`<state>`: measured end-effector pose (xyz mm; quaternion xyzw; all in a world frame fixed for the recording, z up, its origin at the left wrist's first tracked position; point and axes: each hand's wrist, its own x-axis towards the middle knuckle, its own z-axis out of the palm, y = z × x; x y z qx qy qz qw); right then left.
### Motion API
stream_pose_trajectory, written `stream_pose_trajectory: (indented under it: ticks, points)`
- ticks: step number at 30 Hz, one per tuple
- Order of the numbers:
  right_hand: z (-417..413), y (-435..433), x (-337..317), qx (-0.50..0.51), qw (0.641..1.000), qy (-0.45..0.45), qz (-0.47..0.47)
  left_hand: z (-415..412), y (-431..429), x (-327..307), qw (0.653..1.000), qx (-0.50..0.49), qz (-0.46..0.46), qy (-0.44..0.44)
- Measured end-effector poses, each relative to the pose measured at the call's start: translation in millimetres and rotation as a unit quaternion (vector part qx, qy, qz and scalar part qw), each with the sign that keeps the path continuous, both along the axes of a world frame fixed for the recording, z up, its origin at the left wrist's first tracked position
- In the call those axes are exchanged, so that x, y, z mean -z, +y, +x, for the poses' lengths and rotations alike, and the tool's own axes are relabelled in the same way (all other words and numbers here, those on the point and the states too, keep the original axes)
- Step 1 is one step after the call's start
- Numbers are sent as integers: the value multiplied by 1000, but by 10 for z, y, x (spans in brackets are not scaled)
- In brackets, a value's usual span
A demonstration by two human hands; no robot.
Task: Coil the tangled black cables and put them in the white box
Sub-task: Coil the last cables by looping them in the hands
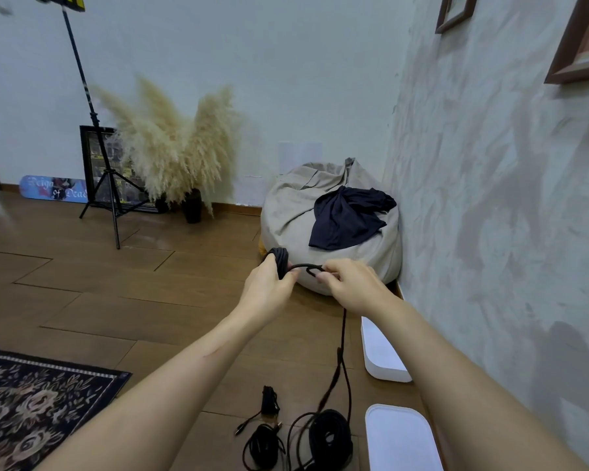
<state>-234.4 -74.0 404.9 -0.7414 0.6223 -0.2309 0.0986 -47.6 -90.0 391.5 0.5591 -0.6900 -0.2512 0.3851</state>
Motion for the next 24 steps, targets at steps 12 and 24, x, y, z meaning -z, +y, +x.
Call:
stream_pose_trajectory:
  ticks: [12,24]
  points:
    - [81,14,-81,-2,995,-97,-1,96,-74,-69,999,-13,-10,34]
    - [68,9,-113,-29,989,-143,36,157,-137,-73,996,-65,-17,55]
